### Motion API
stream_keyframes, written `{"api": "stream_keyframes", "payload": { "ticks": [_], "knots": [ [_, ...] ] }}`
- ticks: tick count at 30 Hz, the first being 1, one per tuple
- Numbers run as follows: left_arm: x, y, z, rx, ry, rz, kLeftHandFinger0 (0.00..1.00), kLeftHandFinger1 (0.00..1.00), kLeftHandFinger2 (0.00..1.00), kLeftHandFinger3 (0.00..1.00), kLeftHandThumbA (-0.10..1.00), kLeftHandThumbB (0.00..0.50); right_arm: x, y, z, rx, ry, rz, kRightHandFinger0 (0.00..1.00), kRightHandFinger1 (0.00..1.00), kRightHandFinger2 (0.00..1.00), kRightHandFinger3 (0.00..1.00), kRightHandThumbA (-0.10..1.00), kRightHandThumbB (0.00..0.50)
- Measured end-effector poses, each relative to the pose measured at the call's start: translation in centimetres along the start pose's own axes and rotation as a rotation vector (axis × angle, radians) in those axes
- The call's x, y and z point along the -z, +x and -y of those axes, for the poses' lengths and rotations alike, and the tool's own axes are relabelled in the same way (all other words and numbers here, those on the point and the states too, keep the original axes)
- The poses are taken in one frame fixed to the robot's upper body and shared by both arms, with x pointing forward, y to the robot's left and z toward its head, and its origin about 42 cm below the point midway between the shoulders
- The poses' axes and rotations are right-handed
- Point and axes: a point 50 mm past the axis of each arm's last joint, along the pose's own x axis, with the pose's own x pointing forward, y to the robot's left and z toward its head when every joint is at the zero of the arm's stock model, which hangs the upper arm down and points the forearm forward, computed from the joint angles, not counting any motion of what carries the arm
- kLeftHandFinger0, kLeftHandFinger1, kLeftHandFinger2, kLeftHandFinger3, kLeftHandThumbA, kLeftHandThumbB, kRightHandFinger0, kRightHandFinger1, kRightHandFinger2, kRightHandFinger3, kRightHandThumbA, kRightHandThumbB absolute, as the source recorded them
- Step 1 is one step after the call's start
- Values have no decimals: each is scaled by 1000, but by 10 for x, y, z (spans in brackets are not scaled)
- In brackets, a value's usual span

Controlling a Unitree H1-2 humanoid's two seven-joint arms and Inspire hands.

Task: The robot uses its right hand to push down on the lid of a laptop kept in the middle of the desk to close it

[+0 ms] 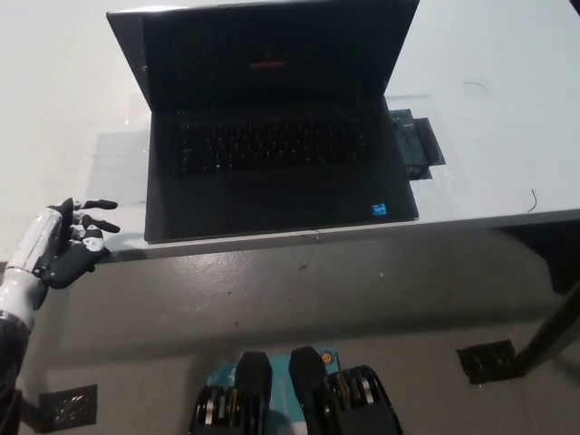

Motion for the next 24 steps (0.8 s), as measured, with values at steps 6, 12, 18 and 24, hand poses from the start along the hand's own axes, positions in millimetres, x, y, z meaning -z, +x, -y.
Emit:
{"api": "stream_keyframes", "payload": {
  "ticks": [6, 12, 18, 24],
  "knots": [
    [0, 0, 0, 0, 0, -9, 332, 407, 534, 651, -100, 0, -57, 61, -28, -77, -11, 120, 888, 831, 837, 949, 1000, 332],
    [1, 0, 0, 0, -1, -13, 280, 383, 514, 642, -100, 6, -93, 106, -65, -158, -18, 165, 926, 859, 844, 949, 1000, 324],
    [0, 0, 0, 0, 0, -13, 339, 415, 535, 646, -95, 1, -104, 124, -109, -239, 3, 172, 894, 827, 801, 937, 1000, 351],
    [0, 0, -1, 3, 2, -14, 347, 413, 533, 642, -78, 19, -88, 128, -139, -285, 47, 124, 859, 790, 753, 922, 1000, 320]
  ]
}}
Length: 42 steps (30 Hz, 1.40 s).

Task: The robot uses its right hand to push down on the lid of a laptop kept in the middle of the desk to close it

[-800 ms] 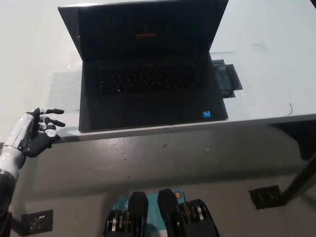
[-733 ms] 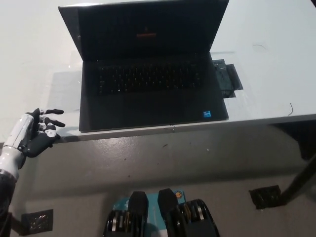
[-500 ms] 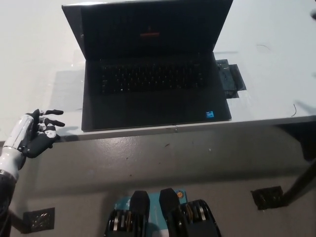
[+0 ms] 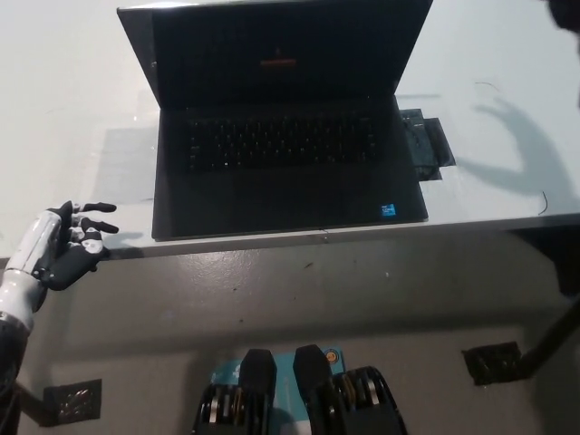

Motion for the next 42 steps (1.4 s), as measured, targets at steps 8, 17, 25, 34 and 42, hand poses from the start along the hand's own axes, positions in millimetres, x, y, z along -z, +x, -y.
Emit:
{"api": "stream_keyframes", "payload": {
  "ticks": [8, 17, 25, 34, 42],
  "knots": [
    [-2, 1, 0, 10, 1, 5, 345, 416, 532, 651, -100, 5, 24, 32, -26, -45, -3, -107, 902, 825, 814, 973, 1000, 253],
    [-6, 2, 2, 20, 10, 12, 323, 391, 509, 642, -100, 11, 48, 74, -45, -107, -115, -211, 881, 794, 758, 903, 1000, 289],
    [-16, 9, 3, 35, 32, 38, 298, 377, 510, 641, -100, 1, 54, 95, -52, -156, -209, -222, 892, 783, 736, 879, 1000, 344],
    [-22, 13, 4, 57, 50, 51, 285, 369, 505, 627, -100, 0, 71, 89, -60, -190, -223, -232, 881, 782, 740, 895, 1000, 305],
    [-26, 16, 2, 68, 55, 62, 307, 388, 522, 631, -100, 0, 90, 75, -57, -210, -215, -228, 947, 823, 794, 945, 1000, 290]
  ]
}}
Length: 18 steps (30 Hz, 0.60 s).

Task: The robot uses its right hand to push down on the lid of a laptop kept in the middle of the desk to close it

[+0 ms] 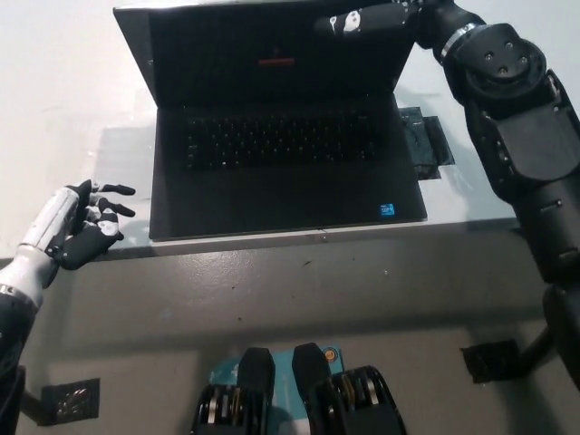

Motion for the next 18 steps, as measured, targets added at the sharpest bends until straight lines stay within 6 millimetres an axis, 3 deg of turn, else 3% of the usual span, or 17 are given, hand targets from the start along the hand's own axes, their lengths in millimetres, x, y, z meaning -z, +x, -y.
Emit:
{"api": "stream_keyframes", "payload": {
  "ticks": [2, 10, 14, 16, 18],
  "knots": [
    [-1, 0, -1, 0, 2, 1, 349, 416, 541, 642, -100, 0, 4, -3, -1, -9, -2, 5, 950, 833, 820, 957, 1000, 277],
    [0, 0, -3, 0, 12, -1, 357, 421, 539, 637, -100, 0, 23, -26, -6, -34, -17, 29, 959, 833, 793, 953, 1000, 249],
    [0, 0, -3, 0, 11, -1, 351, 413, 535, 636, -100, 0, 28, -34, -9, -40, -13, 31, 950, 831, 794, 934, 1000, 266],
    [-1, 0, -3, -1, 12, 0, 343, 405, 521, 626, -100, 2, 30, -38, -10, -42, -11, 32, 942, 826, 803, 940, 1000, 234],
    [-1, 1, -3, -1, 12, 0, 345, 405, 519, 625, -100, 1, 34, -46, -13, -41, -4, 38, 939, 823, 803, 943, 1000, 233]
  ]
}}
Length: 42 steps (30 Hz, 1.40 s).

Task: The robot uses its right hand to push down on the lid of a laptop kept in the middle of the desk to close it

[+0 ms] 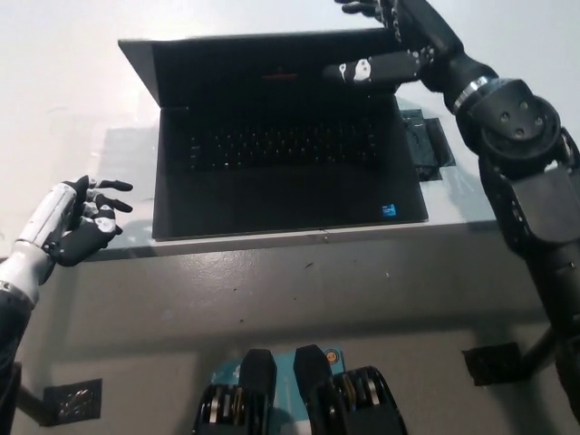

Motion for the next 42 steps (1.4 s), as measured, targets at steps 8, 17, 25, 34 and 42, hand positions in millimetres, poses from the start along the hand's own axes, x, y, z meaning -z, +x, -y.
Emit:
{"api": "stream_keyframes", "payload": {
  "ticks": [8, 17, 25, 34, 42],
  "knots": [
    [0, 0, 0, -2, 2, -2, 350, 409, 525, 640, -100, 0, 19, -30, -10, 8, 48, -24, 1000, 853, 816, 1000, 1000, 253],
    [-1, 1, -2, -7, 4, 1, 321, 382, 495, 621, -100, 4, 58, -68, -10, 44, 155, -128, 1000, 868, 849, 1000, 1000, 265],
    [-1, 2, -2, -8, 7, -1, 307, 377, 494, 628, -96, 11, 105, -109, -19, 93, 262, -273, 1000, 861, 820, 1000, 1000, 267],
    [-2, 3, -3, -12, 7, 3, 319, 395, 512, 640, -100, 9, 123, -123, -38, 130, 385, -318, 943, 866, 854, 1000, 1000, 257],
    [-8, 7, -4, -15, 7, 17, 310, 381, 497, 623, -100, 6, 127, -127, -53, 126, 418, -316, 967, 862, 825, 1000, 1000, 214]
  ]
}}
